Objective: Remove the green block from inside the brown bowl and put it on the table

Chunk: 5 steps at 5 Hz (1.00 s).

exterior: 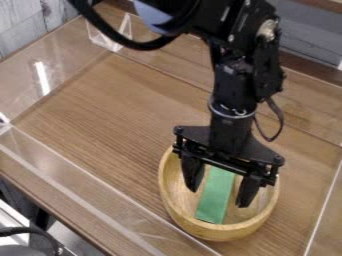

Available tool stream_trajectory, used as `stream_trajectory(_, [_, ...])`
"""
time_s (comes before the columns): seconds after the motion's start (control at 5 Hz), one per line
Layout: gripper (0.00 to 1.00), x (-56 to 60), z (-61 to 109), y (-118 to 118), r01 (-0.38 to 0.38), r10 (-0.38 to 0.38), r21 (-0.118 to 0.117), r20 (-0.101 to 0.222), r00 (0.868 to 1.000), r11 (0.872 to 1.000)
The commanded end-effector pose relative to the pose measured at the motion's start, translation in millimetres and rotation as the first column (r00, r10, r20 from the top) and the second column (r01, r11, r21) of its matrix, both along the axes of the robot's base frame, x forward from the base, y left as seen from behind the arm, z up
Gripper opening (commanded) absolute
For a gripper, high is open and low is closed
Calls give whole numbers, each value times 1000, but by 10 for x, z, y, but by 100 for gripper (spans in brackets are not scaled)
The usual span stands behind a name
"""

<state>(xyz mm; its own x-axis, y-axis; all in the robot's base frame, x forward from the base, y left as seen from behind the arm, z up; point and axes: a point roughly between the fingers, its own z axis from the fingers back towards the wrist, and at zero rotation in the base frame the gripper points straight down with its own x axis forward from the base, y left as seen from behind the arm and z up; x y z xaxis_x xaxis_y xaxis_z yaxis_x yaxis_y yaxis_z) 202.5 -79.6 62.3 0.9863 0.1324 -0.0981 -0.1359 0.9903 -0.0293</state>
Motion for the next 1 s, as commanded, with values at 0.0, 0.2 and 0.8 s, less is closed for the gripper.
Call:
stream_trajectory(0.0, [100,63,54,18,-5,6,-20,40,999,1000])
stream_trajectory(0.2, [100,74,33,36,-5,6,-26,43,999,1000])
stream_trajectory(0.8, [100,101,-13,78,-6,8,-41,41,999,999])
